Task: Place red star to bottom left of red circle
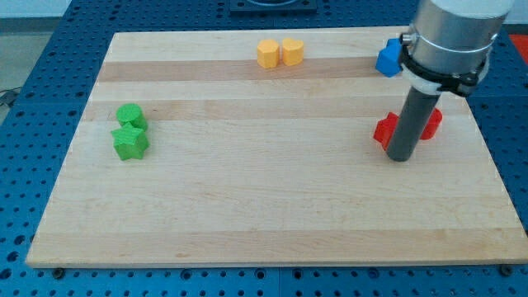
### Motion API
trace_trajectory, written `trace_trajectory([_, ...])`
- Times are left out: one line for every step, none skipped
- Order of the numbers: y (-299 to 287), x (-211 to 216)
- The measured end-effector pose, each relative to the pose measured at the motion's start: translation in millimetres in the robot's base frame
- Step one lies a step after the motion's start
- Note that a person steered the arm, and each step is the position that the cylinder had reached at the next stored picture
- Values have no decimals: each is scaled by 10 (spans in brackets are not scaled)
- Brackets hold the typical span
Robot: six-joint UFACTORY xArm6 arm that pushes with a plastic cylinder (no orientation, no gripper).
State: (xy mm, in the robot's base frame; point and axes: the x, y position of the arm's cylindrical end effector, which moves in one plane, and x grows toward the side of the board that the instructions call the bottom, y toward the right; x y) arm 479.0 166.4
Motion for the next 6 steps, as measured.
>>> trace_trajectory([311,-1])
trace_trajectory([455,-154])
trace_trajectory([404,-281])
trace_trajectory([222,-278])
trace_trajectory([9,-230])
trace_trajectory([-244,-172])
